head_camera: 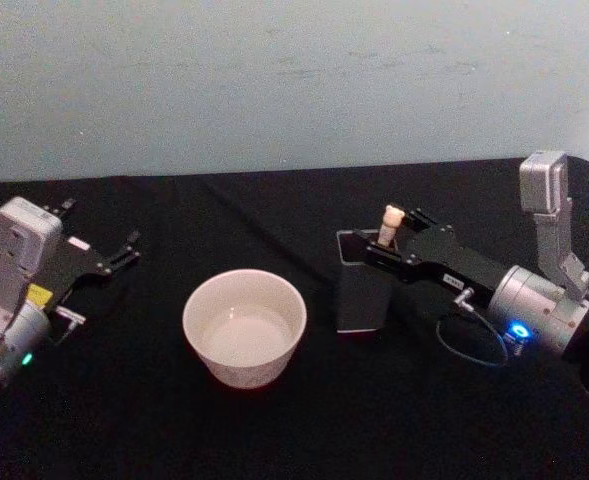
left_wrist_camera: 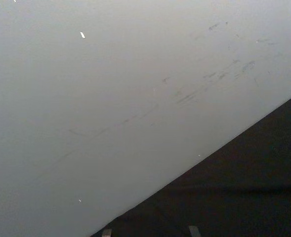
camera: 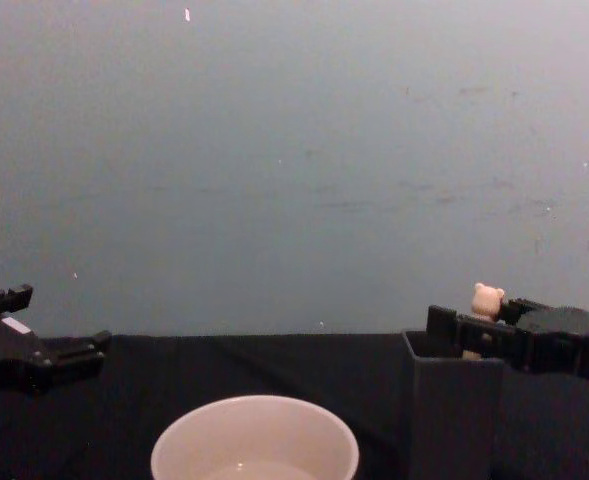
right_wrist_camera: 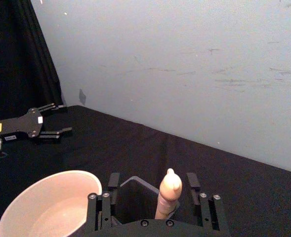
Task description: Pick up the stirring spoon with one hand, stir inside the cup, then place it back in its original position.
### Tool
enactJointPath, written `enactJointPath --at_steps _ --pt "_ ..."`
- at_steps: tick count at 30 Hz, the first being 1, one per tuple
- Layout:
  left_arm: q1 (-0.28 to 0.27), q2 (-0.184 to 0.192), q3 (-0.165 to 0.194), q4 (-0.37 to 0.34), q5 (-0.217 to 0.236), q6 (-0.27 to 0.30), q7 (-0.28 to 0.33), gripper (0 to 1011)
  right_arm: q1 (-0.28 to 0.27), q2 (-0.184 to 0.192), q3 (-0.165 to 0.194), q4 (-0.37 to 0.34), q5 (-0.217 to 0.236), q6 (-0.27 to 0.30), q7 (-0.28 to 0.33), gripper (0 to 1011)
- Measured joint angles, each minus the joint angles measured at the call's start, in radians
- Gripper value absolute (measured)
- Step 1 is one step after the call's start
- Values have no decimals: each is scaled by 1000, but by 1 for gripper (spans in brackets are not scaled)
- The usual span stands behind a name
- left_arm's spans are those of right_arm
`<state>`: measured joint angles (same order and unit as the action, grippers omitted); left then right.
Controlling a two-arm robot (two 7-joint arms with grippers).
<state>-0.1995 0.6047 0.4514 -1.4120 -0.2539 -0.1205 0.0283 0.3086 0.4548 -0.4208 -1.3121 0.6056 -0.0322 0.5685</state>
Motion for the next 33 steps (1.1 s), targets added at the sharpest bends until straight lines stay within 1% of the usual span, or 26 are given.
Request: enactJointPath --at_steps 1,3,4,7,8,11,13,14,15,16,17,19,22,33 --pt "0 0 0 0 0 0 0 1002 0 0 0 0 0 0 0 836" --pt "0 0 0 0 0 0 0 1001 0 0 0 0 0 0 0 787" --pt "0 0 0 0 0 0 0 1001 0 0 0 -1 1 0 0 743" --pt "0 0 0 0 0 0 0 1001 0 1 0 -1 1 1 0 685" --pt "0 0 0 0 0 0 0 1001 0 1 0 -1 1 1 0 624" --pt "0 0 0 0 0 0 0 1001 0 1 0 -1 2 1 0 543" --pt "0 0 0 0 0 0 0 1001 0 1 0 -1 2 1 0 462" --pt "0 0 0 0 0 0 0 1001 0 1 0 -1 2 1 0 447" --pt "0 0 0 0 0 0 0 1001 0 1 0 -1 2 1 0 397" --pt "0 0 0 0 0 0 0 1001 0 1 0 -1 2 1 0 386" --pt "0 0 0 0 0 0 0 1001 0 1 0 -1 2 1 0 340" --pt "0 0 0 0 0 0 0 1001 0 1 0 -1 3 1 0 302" --pt "0 0 0 0 0 0 0 1001 0 1 0 -1 3 1 0 192" --pt "0 0 0 0 0 0 0 1001 -3 0 0 -6 0 -2 6 188"
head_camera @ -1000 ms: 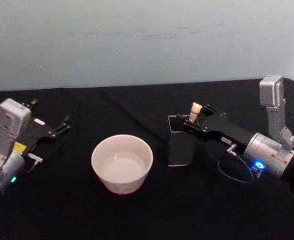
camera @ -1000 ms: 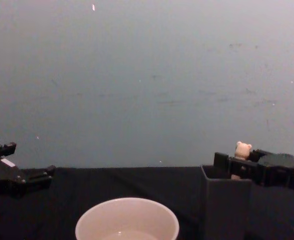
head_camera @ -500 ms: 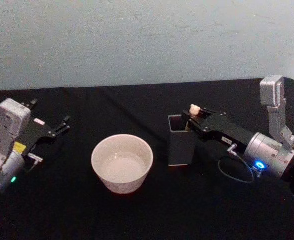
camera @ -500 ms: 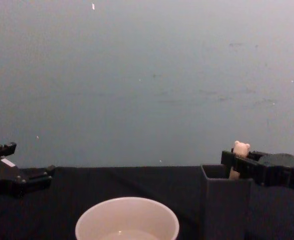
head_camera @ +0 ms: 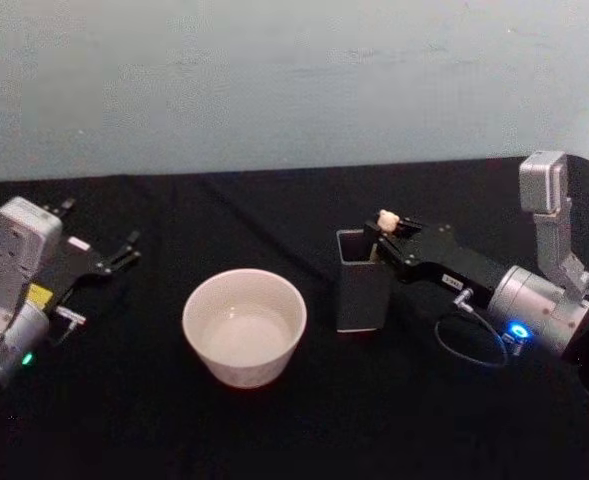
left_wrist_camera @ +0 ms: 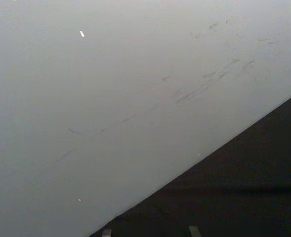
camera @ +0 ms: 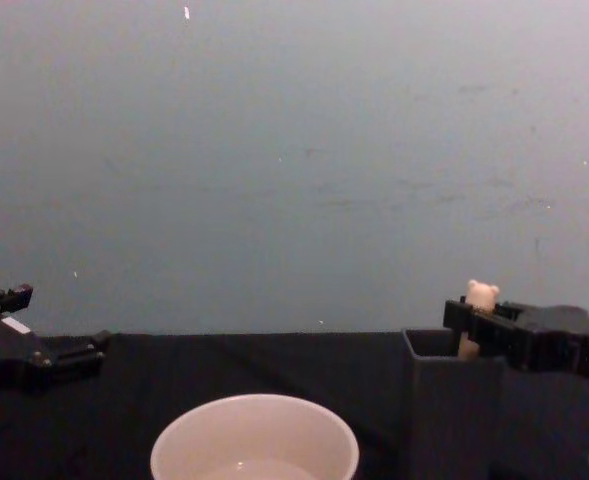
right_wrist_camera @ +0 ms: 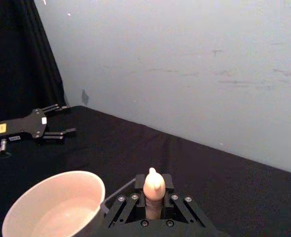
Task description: Pick up the stirring spoon with one hand, stir inside the cup, then place it back in its original position.
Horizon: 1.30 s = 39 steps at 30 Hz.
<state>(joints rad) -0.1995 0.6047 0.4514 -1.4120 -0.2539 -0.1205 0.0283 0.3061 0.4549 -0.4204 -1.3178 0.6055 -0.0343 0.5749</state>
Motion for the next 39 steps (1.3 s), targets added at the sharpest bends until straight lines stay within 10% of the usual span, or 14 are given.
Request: enactJointPath --at_steps 39 --pt "0 0 0 0 0 0 0 1001 -42 8 83 -237 -15 -133 2 188"
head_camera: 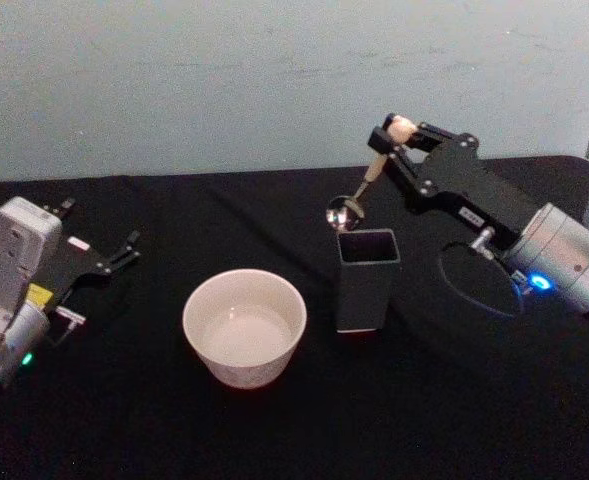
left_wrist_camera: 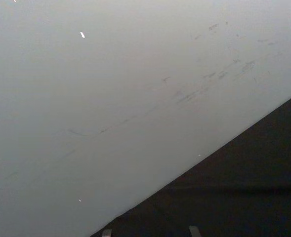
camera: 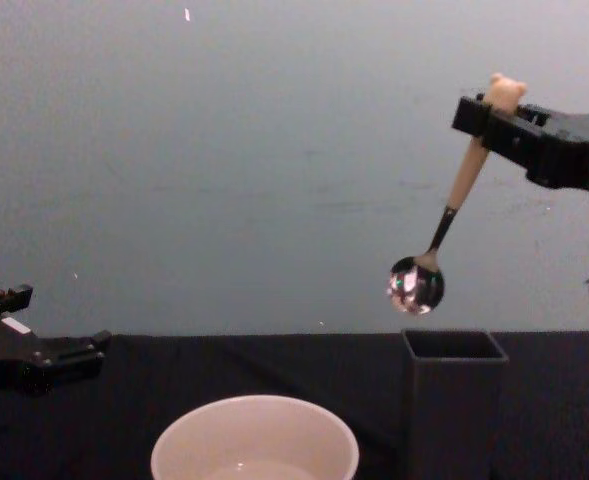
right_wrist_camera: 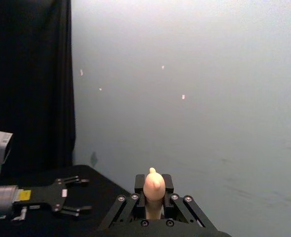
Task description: Pick up the stirring spoon with one hand, stir inside the cup, then place it back in its original position.
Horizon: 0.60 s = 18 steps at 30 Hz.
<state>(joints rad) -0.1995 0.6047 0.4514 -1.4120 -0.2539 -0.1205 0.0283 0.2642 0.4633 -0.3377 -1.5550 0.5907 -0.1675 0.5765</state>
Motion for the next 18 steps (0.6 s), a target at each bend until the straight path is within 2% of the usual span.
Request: enactJointPath --at_steps 18 --pt "0 0 0 0 0 0 0 1001 67 -58 -123 75 -27 35 54 188"
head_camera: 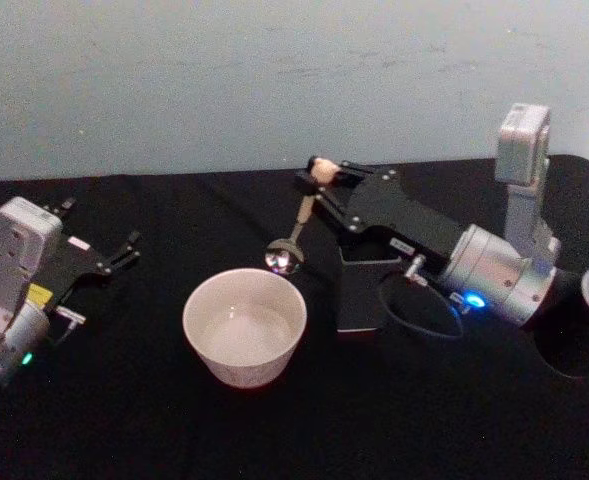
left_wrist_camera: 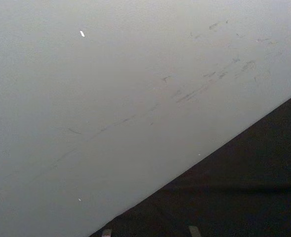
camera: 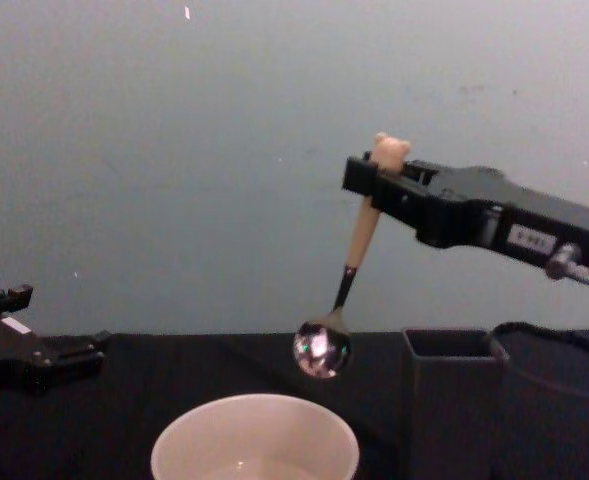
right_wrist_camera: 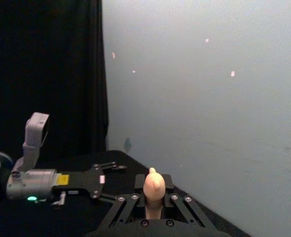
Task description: Pick up the stirring spoon with one hand, stir inside the cup, then place it back in its original position.
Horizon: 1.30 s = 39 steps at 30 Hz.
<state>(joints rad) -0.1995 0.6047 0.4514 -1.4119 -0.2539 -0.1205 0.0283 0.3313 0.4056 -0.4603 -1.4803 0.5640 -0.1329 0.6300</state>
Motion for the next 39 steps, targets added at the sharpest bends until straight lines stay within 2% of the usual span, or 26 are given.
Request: enactJointPath --at_steps 12,15,20,31,39 --pt "0 0 0 0 0 0 0 1001 29 -29 -79 58 -57 -26 33 188" --pt "0 0 0 0 0 0 0 1001 38 -40 -104 88 -83 -42 41 188" --pt "0 0 0 0 0 0 0 1001 48 -58 -125 129 -117 -76 48 188" --pt "0 0 0 0 0 0 0 1001 72 -102 -146 227 -176 -144 57 188" --pt "0 0 0 0 0 0 0 1001 84 -125 -144 272 -194 -165 60 188"
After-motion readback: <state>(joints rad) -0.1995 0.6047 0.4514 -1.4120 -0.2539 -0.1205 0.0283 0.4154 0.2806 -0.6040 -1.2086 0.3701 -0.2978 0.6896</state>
